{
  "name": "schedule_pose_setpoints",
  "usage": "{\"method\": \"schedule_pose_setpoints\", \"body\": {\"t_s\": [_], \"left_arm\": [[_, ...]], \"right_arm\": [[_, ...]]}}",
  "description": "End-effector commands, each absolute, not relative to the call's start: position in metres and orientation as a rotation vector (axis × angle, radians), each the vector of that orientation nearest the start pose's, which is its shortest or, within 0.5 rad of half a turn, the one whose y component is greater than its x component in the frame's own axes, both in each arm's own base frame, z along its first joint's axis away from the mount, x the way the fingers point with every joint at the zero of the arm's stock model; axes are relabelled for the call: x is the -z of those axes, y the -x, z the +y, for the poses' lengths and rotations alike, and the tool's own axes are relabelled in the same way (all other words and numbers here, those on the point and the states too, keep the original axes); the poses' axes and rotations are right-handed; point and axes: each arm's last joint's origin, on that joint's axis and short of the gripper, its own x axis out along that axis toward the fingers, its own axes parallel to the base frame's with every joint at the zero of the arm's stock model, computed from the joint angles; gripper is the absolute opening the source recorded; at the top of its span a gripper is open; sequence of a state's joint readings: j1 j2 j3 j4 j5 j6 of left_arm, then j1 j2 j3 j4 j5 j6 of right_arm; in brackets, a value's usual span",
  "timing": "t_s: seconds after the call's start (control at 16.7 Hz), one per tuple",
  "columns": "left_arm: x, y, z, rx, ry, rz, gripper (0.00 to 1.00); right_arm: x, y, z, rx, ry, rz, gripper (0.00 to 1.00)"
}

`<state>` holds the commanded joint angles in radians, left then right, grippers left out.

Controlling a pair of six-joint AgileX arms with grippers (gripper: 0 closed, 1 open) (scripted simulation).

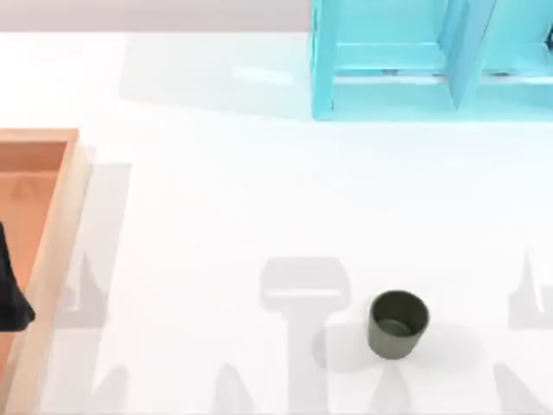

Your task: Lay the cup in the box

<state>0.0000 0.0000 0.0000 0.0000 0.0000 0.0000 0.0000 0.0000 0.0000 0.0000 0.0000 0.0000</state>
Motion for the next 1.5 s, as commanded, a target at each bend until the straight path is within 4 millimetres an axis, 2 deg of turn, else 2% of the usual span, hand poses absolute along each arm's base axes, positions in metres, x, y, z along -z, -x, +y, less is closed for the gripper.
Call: {"method": "schedule_pose_setpoints", "body": {"t_s": [0.18,0.3,0.48,0.66,0.78,0.84,0.96,1.14,1.26,1.5], "left_arm": [[-0.162,-0.106,-0.001,-0.001,0.005,0.005,1.00],[-0.170,-0.106,-0.002,-0.002,0.032,0.034,1.00],[-0.199,-0.109,-0.005,0.004,0.101,0.131,1.00],[-0.241,-0.124,-0.010,0.004,0.190,0.288,1.00],[-0.274,-0.147,-0.016,-0.017,0.254,0.416,1.00],[-0.289,-0.163,-0.020,-0.034,0.284,0.487,1.00],[-0.307,-0.205,-0.032,-0.082,0.329,0.652,1.00],[-0.313,-0.263,-0.058,-0.161,0.366,0.876,1.00],[-0.310,-0.294,-0.079,-0.207,0.373,0.998,1.00],[-0.291,-0.345,-0.136,-0.276,0.344,1.219,1.00]], "right_arm": [[-0.160,-0.106,-0.001,0.000,0.000,0.000,1.00],[-0.160,-0.106,-0.001,0.000,0.000,0.000,1.00],[-0.160,-0.106,-0.001,0.000,0.000,0.000,1.00],[-0.160,-0.106,-0.001,0.000,0.000,0.000,1.00],[-0.160,-0.106,-0.001,0.000,0.000,0.000,1.00],[-0.160,-0.106,-0.001,0.000,0.000,0.000,1.00],[-0.160,-0.106,-0.001,0.000,0.000,0.000,1.00],[-0.160,-0.106,-0.001,0.000,0.000,0.000,1.00],[-0.160,-0.106,-0.001,0.000,0.000,0.000,1.00],[-0.160,-0.106,-0.001,0.000,0.000,0.000,1.00]]}}
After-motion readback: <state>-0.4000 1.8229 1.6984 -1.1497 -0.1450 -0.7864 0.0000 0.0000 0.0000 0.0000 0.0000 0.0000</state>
